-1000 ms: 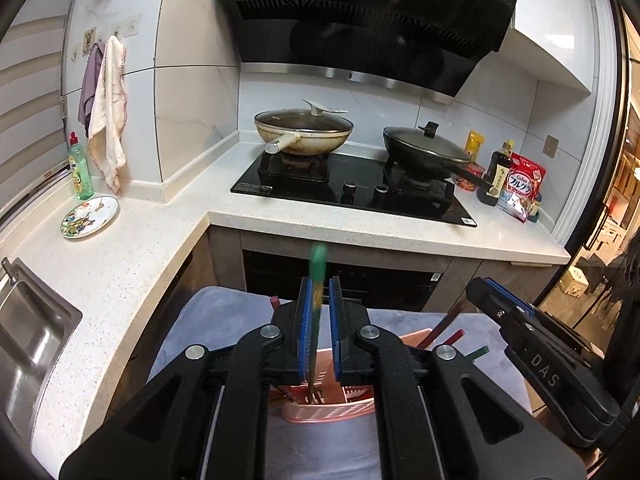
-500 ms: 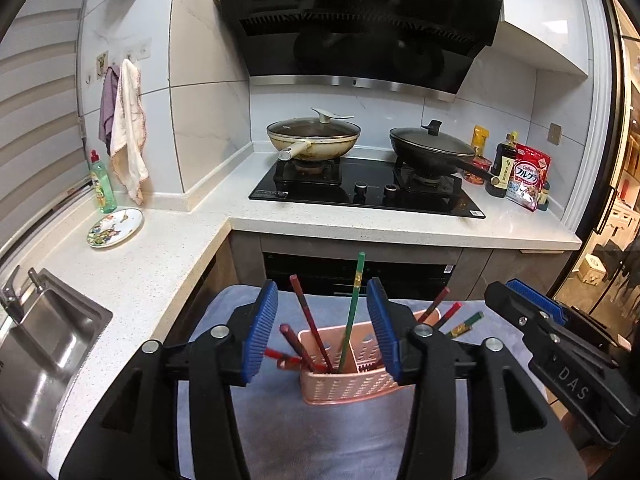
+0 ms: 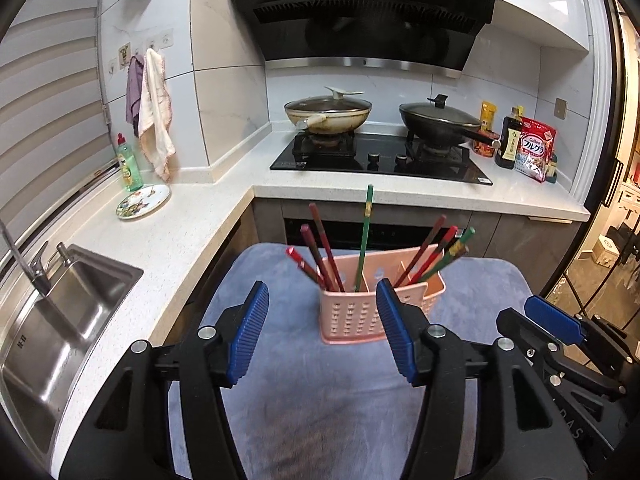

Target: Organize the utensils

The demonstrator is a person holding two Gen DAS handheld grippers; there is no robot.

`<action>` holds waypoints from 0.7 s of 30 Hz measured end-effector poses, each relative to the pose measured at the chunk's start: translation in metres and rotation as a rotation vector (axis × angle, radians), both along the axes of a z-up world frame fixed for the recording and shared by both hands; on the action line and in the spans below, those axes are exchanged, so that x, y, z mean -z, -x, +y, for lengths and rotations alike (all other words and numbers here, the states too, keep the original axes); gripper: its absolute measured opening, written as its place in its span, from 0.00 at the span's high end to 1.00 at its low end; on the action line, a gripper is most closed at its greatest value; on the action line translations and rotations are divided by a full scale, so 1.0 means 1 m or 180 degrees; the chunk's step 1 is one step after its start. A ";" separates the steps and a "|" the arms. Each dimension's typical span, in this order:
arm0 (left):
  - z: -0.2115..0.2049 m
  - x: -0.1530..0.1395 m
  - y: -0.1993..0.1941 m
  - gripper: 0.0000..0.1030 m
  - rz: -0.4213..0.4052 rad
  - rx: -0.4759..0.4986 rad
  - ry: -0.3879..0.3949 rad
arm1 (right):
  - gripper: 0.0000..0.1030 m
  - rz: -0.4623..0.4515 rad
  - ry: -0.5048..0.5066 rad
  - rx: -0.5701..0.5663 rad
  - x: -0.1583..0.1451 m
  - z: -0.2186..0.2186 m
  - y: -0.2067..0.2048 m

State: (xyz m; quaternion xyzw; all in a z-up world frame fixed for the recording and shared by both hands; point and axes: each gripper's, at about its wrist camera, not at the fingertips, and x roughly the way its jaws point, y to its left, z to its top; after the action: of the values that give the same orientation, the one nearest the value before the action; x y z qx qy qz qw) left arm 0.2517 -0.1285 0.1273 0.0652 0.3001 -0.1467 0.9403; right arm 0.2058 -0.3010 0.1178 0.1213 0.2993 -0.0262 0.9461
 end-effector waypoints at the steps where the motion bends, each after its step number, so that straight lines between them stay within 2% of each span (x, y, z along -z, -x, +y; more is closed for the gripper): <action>1: 0.001 0.002 0.004 0.47 0.0005 -0.0017 -0.0017 | 0.66 0.0027 -0.0011 0.0005 0.002 0.002 0.005; 9: 0.007 0.016 0.025 0.46 0.0101 -0.0070 -0.0151 | 0.66 0.0155 0.0094 0.0062 0.012 0.014 0.035; 14: 0.009 0.025 0.036 0.34 0.0117 -0.0149 -0.0222 | 0.65 0.0193 0.0126 0.0103 0.014 0.018 0.049; 19: 0.008 0.033 0.043 0.33 0.0159 -0.0177 -0.0309 | 0.56 0.0225 0.0139 0.0142 0.016 0.018 0.060; 21: 0.008 0.036 0.046 0.28 0.0183 -0.0188 -0.0319 | 0.46 0.0228 0.0167 0.0153 0.018 0.020 0.063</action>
State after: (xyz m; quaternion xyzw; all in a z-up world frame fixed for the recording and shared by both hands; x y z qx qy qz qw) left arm 0.2055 -0.1202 0.0908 0.0991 0.3357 -0.1055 0.9308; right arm 0.1426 -0.2812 0.0998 0.1026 0.3291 -0.0611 0.9367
